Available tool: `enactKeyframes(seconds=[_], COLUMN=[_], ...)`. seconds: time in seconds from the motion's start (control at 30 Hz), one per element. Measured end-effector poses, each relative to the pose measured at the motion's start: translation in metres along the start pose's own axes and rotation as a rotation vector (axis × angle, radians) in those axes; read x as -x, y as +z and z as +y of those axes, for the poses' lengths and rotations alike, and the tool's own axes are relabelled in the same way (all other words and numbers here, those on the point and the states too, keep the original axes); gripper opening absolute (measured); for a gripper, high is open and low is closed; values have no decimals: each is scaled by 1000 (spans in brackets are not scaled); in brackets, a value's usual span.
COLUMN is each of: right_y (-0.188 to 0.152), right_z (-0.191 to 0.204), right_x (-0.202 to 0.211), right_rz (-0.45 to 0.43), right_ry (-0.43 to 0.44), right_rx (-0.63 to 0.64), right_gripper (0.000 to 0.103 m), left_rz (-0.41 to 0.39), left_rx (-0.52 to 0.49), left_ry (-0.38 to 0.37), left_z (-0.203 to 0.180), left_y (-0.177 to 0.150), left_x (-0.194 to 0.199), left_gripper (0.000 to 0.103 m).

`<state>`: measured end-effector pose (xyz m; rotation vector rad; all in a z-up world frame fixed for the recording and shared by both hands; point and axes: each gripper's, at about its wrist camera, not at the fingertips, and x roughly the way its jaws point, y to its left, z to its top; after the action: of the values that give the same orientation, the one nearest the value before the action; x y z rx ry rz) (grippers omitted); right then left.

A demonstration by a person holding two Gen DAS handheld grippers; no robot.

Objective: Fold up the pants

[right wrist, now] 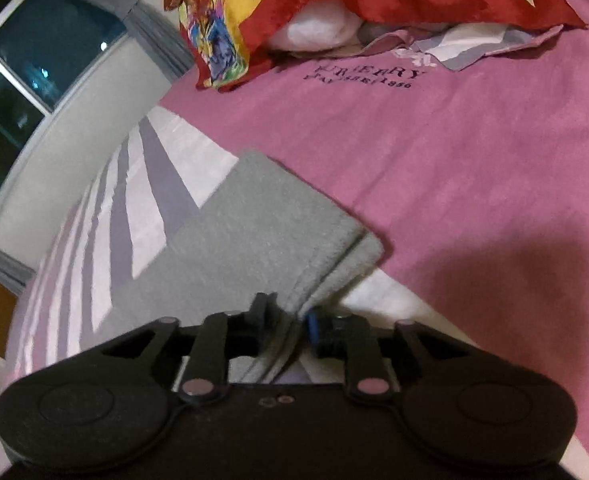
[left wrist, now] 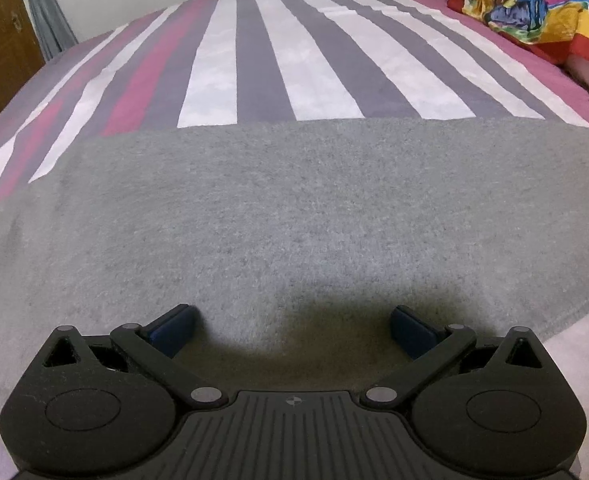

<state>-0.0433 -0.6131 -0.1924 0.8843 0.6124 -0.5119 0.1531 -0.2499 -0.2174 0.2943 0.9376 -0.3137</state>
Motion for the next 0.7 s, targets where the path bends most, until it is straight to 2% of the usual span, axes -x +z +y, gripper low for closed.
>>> enactKeyframes(seconds=[0.1, 0.23, 0.37, 0.43, 0.6, 0.7], right_y=[0, -2, -7, -19, -72, -114], right_z=[5, 37, 89, 125, 204, 235], right_x=[0, 17, 34, 41, 37, 22], right_rz=[-5, -83, -130, -144, -80, 32], right_ry=[-29, -34, 40, 96, 253, 335], right_rx=[32, 158, 323, 432, 629, 687], right_gripper=[11, 10, 10, 10, 10, 10], left_rz=[13, 36, 46, 26, -7, -10], left_rx=[-1, 45, 189, 235, 306, 351], left_ry=[-3, -48, -146, -150, -127, -104], left_z=[-1, 8, 41, 60, 111, 139], left_y=[2, 6, 13, 14, 11, 1], left_x=[0, -2, 11, 19, 37, 39], left_gripper=[103, 103, 103, 103, 103, 103])
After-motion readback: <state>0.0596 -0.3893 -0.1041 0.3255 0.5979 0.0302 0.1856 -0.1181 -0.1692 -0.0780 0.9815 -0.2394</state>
